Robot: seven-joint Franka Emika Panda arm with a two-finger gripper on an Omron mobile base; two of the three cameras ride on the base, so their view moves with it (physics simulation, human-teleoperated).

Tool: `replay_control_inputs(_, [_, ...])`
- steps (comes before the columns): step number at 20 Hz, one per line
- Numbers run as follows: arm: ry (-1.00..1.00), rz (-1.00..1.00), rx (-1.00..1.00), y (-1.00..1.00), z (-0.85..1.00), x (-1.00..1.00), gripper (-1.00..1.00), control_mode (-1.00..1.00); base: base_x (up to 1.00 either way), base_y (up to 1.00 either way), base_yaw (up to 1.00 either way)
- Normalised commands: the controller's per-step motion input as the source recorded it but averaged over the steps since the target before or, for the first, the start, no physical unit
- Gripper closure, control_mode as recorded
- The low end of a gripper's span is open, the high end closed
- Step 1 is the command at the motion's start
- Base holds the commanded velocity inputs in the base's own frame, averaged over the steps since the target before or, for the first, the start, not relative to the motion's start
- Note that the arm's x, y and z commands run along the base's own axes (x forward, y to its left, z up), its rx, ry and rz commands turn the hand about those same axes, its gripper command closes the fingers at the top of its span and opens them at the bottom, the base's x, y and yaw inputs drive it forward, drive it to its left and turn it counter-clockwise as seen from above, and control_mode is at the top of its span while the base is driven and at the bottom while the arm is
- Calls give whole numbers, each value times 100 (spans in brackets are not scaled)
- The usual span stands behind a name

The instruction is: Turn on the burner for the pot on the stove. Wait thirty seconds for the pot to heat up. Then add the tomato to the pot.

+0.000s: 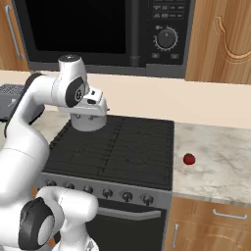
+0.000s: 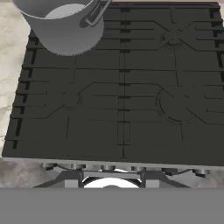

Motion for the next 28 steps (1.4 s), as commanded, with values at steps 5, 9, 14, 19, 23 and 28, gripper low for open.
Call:
replay_control_inputs(5, [-3,2,-2,8,0,-13,-100,-100,0,0,0])
replay_control_inputs(9, [-1,6,-4,24,0,-22,-100,-100,0,0,0])
replay_control_inputs(14, [-5,5,-3,22,0,-35,-100,-100,0,0,0])
replay_control_inputs(19, [-4,5,-4,24,0,-44,-100,-100,0,0,0])
replay_control_inputs(23, [-1,6,-6,20,-9,-47,-100,-100,0,0,0])
replay_control_inputs(28, [-3,4,-3,11,-13,-57,-100,-100,0,0,0])
